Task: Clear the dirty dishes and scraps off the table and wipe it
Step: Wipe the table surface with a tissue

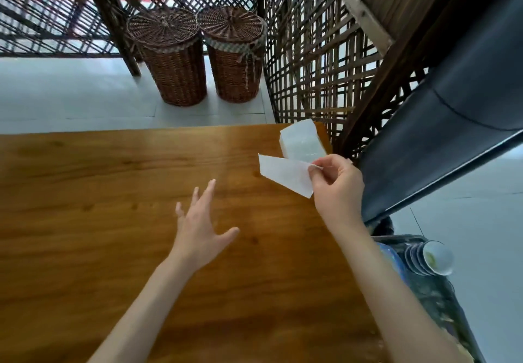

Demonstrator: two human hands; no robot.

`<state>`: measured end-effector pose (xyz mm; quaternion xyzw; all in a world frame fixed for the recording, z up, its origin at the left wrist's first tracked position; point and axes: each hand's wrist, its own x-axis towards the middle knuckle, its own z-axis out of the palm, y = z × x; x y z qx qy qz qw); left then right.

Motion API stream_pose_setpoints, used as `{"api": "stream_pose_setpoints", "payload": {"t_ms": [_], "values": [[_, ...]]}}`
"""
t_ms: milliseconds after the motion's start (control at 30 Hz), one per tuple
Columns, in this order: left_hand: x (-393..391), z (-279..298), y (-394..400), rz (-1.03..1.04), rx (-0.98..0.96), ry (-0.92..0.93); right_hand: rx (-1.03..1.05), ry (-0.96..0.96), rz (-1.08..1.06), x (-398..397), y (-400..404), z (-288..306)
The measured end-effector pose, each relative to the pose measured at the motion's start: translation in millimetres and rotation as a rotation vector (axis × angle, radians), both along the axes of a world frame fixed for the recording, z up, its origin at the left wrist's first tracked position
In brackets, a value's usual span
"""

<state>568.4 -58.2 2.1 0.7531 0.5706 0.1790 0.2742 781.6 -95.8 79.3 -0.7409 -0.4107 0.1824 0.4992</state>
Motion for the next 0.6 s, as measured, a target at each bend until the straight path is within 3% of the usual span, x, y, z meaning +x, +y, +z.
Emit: {"api": "stream_pose_setpoints", "payload": {"t_ms": [267,600], "values": [[-66.7,-32.3,-65.1,-0.001,-0.047,0.047,-0.148,0.267,-0.104,-72.0,-52.9,-50.0],[-86.7,-73.7,-83.9,-0.107,-0.009,0.241,-0.385,0.146,-0.229,-110.2,-85.4,-118.1]]}}
